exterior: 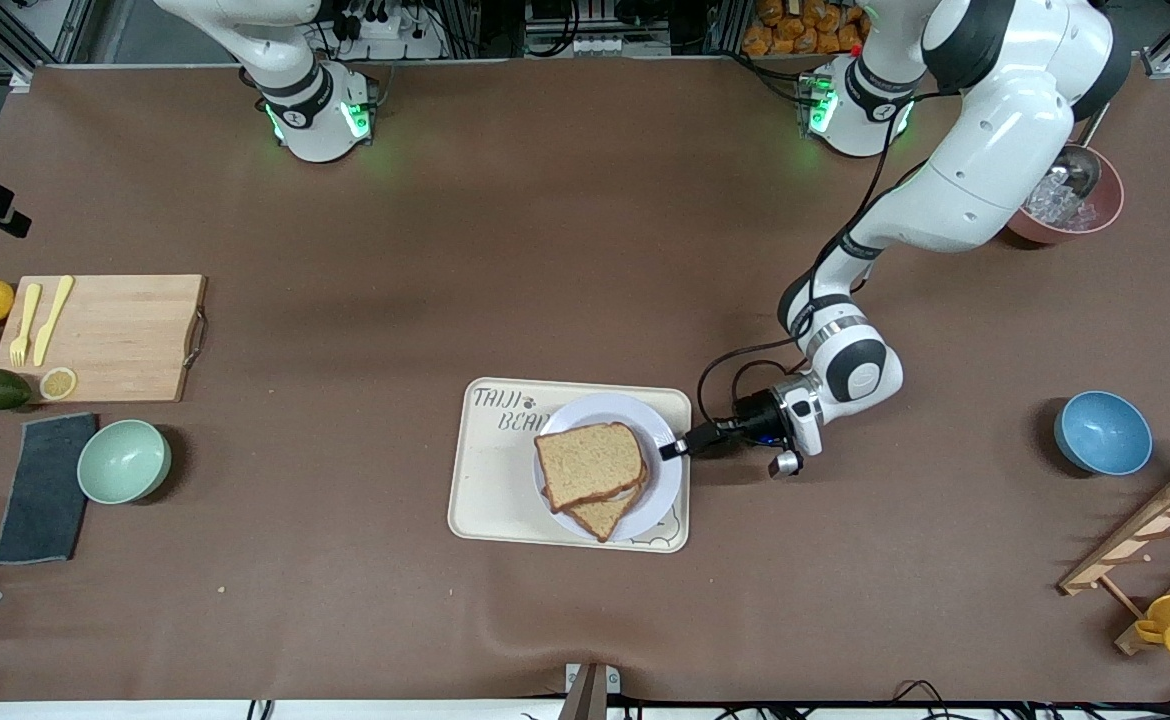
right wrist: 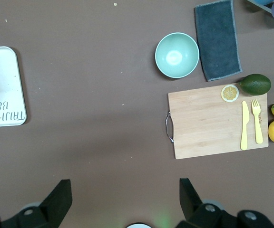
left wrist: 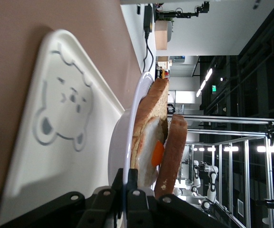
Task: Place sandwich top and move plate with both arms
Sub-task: 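Drag the plate with the left gripper onto the white tray, then set the plate down on the tray and open the left gripper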
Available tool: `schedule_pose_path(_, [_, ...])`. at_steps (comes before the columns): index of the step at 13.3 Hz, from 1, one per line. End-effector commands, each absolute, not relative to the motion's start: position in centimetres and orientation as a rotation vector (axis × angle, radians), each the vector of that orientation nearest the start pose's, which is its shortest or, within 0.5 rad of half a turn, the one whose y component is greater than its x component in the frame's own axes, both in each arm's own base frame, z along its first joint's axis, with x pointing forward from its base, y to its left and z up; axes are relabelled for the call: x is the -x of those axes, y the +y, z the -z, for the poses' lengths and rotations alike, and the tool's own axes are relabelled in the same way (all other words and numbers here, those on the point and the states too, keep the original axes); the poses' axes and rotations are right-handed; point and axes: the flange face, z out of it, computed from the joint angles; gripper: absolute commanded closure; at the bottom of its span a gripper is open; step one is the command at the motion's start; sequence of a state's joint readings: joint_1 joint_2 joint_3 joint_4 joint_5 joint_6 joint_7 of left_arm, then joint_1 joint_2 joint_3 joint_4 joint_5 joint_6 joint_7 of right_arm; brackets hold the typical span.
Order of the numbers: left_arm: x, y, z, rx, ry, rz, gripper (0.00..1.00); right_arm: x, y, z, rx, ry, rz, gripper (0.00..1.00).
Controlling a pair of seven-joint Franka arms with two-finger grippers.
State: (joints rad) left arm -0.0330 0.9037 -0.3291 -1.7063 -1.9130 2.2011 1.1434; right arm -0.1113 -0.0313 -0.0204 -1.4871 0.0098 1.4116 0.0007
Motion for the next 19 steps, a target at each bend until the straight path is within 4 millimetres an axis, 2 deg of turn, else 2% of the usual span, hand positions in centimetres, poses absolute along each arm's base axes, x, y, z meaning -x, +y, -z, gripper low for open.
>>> schedule_pose_path(1, [-61.0, -26.1, -9.4, -1.71, 0.286, -0.217, 1.0, -52.1, -6.7, -67.1, 3.133, 0.198, -0.07, 0.0])
schedule_pose_path(5, [-59.8, -28.4, -8.3, -1.755, 0.287, -0.197, 1.0, -52.1, -6.7, -67.1, 3.133, 0.198, -0.07, 0.0])
schedule_pose_path(9, [-58.9, -29.2, -7.2, -1.768, 0.273, -0.18, 1.0, -52.1, -6.7, -67.1, 3.133, 0.198, -0.07, 0.0])
schedule_pose_path(11, [-59.1, -28.8, -7.2, -1.792, 0.274, -0.186, 1.0, -52.1, -6.6, -67.1, 3.133, 0.195, -0.07, 0.0])
schedule_pose_path(12, [-59.5, -28.0, -7.4, -1.81, 0.278, -0.198, 0.98, -52.1, -6.6, -67.1, 3.133, 0.195, -0.07, 0.0])
schedule_pose_path(15, [-59.8, -27.6, -7.5, -1.818, 0.279, -0.206, 0.93, -52.1, -6.6, -67.1, 3.133, 0.195, -0.07, 0.0])
schedule_pose_path(16, [-59.8, -27.6, -7.5, -1.817, 0.285, -0.201, 0.75, -52.1, -6.6, -67.1, 3.133, 0.195, -0.07, 0.0])
schedule_pose_path(18, [-59.8, -27.6, -7.9, -1.813, 0.303, -0.186, 0.0, -52.1, -6.6, -67.1, 3.133, 0.195, -0.07, 0.0])
schedule_pose_path(19, [-59.9, -27.3, -8.0, -1.819, 0.308, -0.187, 0.0, -52.1, -6.6, -67.1, 3.133, 0.195, -0.07, 0.0])
